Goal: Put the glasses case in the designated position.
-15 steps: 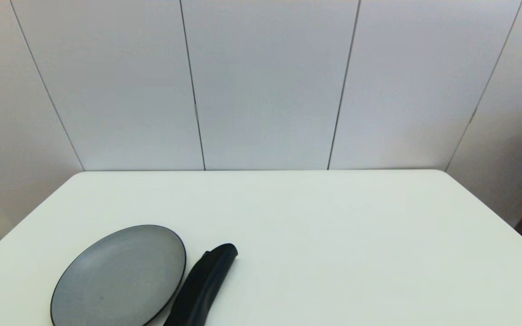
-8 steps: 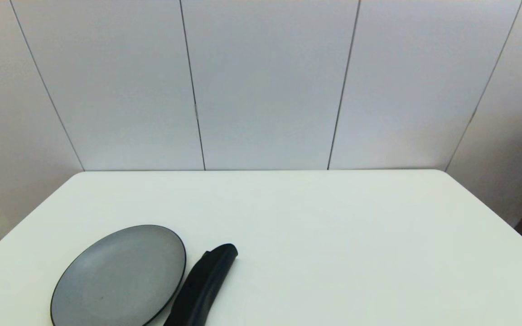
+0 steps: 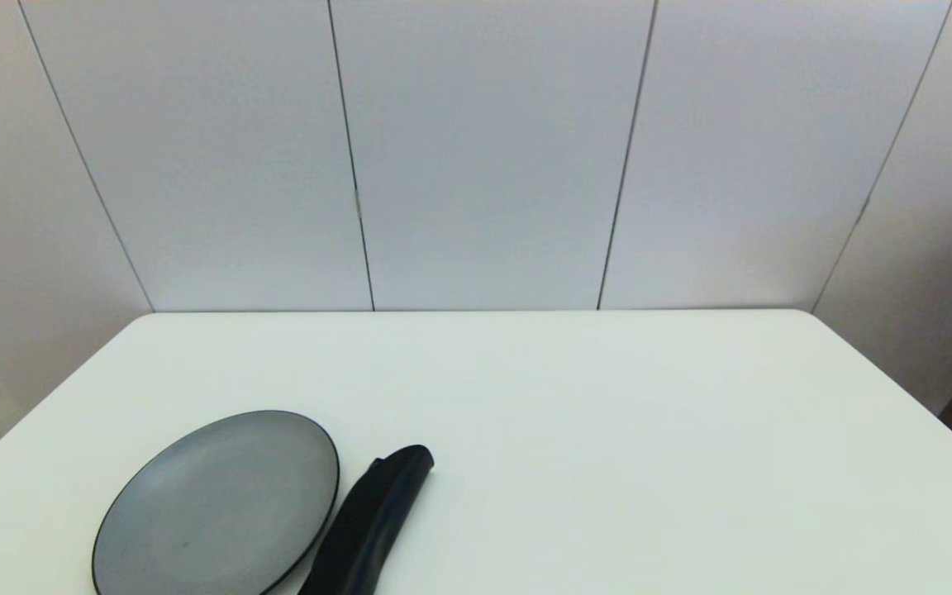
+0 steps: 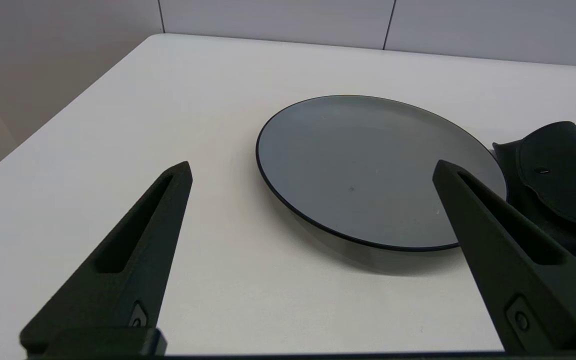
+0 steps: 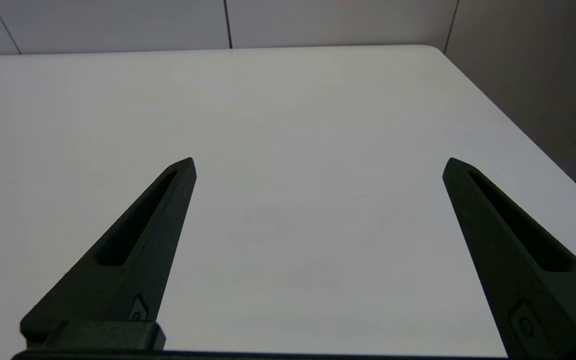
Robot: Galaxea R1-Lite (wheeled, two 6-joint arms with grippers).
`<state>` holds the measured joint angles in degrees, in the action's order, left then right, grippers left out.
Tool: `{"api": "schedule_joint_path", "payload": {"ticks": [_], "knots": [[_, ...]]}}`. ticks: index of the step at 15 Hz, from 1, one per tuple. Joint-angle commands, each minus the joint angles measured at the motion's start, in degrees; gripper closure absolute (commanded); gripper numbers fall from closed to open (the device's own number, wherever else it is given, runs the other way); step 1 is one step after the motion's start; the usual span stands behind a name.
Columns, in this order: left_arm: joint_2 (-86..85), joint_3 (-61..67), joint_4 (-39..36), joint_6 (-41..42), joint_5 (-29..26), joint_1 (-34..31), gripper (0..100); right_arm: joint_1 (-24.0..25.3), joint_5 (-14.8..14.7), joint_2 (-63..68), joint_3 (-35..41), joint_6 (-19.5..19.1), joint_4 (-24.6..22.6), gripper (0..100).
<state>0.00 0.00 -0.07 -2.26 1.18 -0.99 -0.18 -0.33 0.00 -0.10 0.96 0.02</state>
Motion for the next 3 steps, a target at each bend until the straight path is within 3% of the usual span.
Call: {"api": "schedule_joint_path", "payload": {"ticks": [1,3], "knots": [[0.1,0.0,0.0,0.0,0.0,-0.1,0,0.0,0.1,0.0,0.0,-0.2,-0.4,0],[0.1,0.0,0.0,0.0,0.0,0.0,0,0.0,0.1,0.0,0.0,-0.1,-0.4,0]]}}
